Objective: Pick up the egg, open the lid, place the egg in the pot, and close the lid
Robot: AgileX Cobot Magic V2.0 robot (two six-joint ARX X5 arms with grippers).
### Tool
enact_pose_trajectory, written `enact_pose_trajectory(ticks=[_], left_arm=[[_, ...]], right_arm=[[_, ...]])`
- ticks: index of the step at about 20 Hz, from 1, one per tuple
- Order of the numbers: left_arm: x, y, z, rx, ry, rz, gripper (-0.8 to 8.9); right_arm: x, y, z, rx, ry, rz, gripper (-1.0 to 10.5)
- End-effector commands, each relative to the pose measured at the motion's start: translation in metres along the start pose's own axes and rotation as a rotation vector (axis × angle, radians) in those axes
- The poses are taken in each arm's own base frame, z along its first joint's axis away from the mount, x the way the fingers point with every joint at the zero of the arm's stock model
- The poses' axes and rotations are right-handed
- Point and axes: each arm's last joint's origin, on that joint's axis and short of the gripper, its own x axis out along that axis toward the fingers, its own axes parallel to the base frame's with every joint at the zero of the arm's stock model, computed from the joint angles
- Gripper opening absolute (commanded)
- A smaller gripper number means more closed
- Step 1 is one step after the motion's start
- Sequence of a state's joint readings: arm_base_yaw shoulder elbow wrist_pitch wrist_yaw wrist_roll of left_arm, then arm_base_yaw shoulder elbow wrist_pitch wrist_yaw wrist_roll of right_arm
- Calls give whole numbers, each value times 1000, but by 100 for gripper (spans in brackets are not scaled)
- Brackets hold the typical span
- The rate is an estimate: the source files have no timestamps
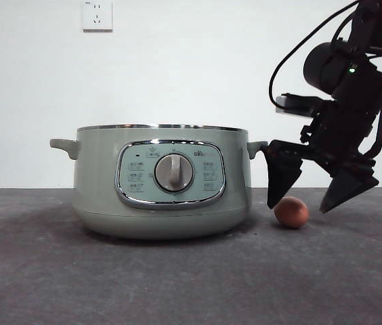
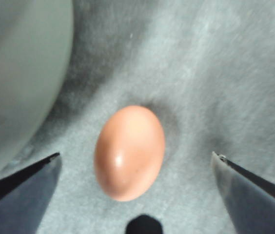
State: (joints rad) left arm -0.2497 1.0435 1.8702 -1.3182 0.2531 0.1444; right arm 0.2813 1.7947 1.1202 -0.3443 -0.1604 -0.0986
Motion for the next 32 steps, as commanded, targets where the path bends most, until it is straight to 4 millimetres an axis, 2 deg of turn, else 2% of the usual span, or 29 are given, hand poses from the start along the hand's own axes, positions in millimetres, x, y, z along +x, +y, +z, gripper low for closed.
enact_pose_trajectory(ticks=[1,3,5,6,12,15,18,24,26,29,32], left_arm=[[-9,-2,5,8,-71,4,-8],[-9,-2,5,8,-72,4,-8],[-8,-1,5,8,-72,4,-8],[-8,-1,5,8,-71,4,-8],[-8,-1,5,9,-71,4,-8],[-8,-1,5,8,-71,4,-8],[-8,-1,5,9,-71,4,-8],[-8,-1,5,12,-70,3,-8],[-8,-1,5,12,-70,4,-8],[-8,-1,5,12,-70,3,-8],[-6,-1,6,10,-64,-2,-8]], right_arm=[[7,0,-2,-4,16,1,436],[7,-1,0,19,2,0,387],[7,-1,0,30,-3,1,87],[7,-1,1,29,-7,1,-4],[7,-1,1,50,-12,7,-11],[0,0,2,69,-17,7,-12],[-25,4,6,65,-41,4,-12],[-110,17,10,74,-192,-4,-12],[-135,29,13,39,-285,11,-12],[-157,53,27,-32,-377,59,-12],[-161,88,49,-121,-429,139,-12]])
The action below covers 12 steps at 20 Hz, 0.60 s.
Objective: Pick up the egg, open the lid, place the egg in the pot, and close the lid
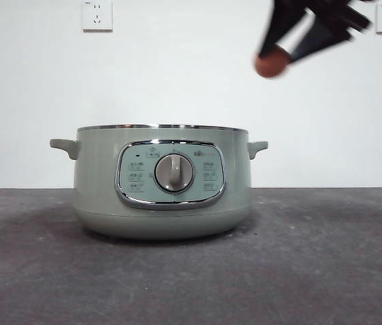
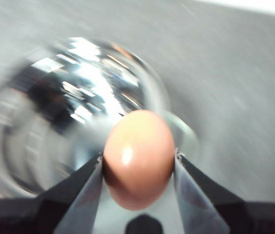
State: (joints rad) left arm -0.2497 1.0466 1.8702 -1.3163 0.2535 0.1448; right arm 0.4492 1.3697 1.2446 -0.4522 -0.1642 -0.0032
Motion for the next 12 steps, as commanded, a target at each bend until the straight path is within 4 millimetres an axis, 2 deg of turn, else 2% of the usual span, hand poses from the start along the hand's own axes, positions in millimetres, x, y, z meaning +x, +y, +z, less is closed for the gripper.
enact_pose_trajectory(ticks=[1,3,6,9,12], left_arm=[[-7,-1,5,10,-65,-1,-8],[-6,-1,5,9,-62,-1,-8],[-6,-1,5,8,-59,-1,-8],[-6,-1,5,8,-59,-1,-8],[-6,-1,5,8,-59,-1,-8]], right_arm=[[16,23,16,-36,-15,69,-12],[35,39,32,-72,-12,111,-12],[76,58,47,-107,37,150,-12],[122,64,43,-154,163,128,-12],[162,62,27,-168,271,118,-12]])
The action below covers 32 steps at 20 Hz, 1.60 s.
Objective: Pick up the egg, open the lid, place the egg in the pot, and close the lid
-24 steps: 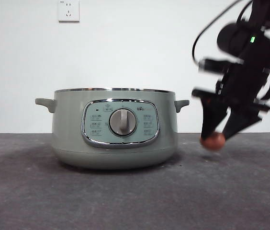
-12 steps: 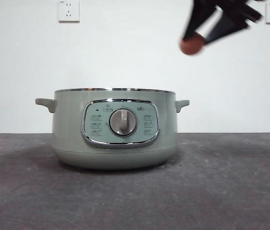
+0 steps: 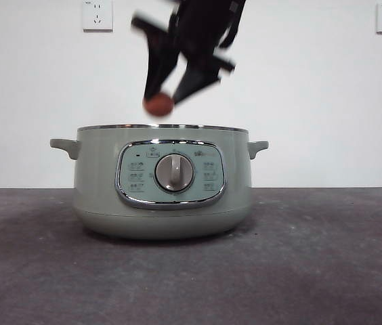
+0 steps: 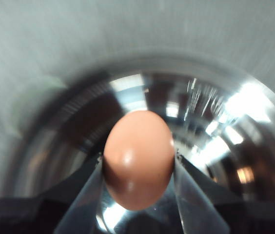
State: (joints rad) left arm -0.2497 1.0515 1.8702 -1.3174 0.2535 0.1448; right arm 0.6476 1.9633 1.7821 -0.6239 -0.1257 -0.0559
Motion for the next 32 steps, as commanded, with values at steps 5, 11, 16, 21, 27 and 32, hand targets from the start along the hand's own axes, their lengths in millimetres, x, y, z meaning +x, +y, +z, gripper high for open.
enact_pose_trajectory(ticks=[5,11,16,21,27,32], left_arm=[[-8,-2,4,10,-64,0,-8],[-8,-2,4,10,-64,0,-8],[-8,-2,4,10,-64,0,-8],[-3,0,6,7,-52,-2,-8],[-2,0,6,12,-50,-2,-8],[11,4,11,19,-33,-12,-8]], right_arm=[[54,-6,-22,-17,135,-12,-12],[66,-7,-35,-55,232,-32,-12],[65,-8,-35,-53,234,-29,157],[33,-5,-1,-44,200,-2,534],[-61,0,45,-31,116,-28,490],[-143,-8,39,-4,100,-77,491]])
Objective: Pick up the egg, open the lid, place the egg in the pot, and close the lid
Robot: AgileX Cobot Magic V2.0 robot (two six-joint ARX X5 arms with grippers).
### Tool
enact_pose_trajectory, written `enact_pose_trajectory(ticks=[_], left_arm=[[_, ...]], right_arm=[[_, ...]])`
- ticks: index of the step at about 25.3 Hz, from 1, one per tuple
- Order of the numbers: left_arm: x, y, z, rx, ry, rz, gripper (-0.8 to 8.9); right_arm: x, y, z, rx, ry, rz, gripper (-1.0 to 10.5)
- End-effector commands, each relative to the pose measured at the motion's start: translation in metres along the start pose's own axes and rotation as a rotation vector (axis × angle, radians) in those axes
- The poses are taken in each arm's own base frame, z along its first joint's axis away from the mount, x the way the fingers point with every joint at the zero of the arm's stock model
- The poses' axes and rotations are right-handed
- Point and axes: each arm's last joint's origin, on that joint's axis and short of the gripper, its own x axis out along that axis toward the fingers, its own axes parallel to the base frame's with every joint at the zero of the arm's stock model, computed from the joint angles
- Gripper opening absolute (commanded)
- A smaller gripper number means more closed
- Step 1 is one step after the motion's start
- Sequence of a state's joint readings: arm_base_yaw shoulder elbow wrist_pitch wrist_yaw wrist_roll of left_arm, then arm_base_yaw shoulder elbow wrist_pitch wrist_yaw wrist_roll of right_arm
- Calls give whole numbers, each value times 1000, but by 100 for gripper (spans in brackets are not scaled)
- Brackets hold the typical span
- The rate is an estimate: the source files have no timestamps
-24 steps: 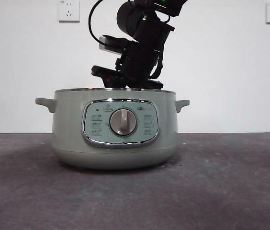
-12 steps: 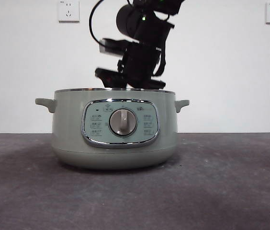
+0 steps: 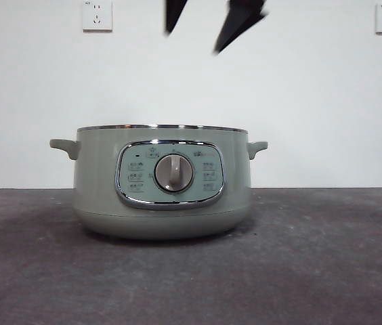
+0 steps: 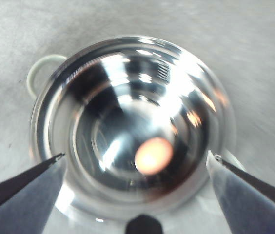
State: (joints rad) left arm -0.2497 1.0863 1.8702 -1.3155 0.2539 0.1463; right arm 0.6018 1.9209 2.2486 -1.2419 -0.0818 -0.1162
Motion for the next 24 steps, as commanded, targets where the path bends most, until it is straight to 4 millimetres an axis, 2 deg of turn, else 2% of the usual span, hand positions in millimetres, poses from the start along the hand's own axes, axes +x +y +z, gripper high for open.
enact_pose_trajectory(ticks=[1,4,7,10,12,14,16,19,24], left_arm=[[2,1,9,30,-61,-11,-8],[18,3,16,39,-47,-36,-8],[39,4,23,50,-27,-67,-8],[66,1,32,70,-14,-109,-8],[88,-2,38,87,-9,-136,-7],[112,-5,38,99,5,-163,-7],[139,-9,28,106,18,-187,-7],[166,-13,13,96,17,-203,-7],[200,-13,-9,91,-5,-202,-7]], right_arm=[[-32,-6,-7,18,-19,-18,490],[-81,-8,-24,21,-40,-35,490],[-131,-1,-40,15,-151,-8,488],[-180,9,-64,3,-255,-20,470],[-203,16,-86,-1,-293,-25,470],[-219,22,-110,2,-309,-31,471],[-230,27,-136,8,-315,-59,471],[-239,31,-161,14,-323,-106,471],[-250,37,-195,42,-348,-121,471]])
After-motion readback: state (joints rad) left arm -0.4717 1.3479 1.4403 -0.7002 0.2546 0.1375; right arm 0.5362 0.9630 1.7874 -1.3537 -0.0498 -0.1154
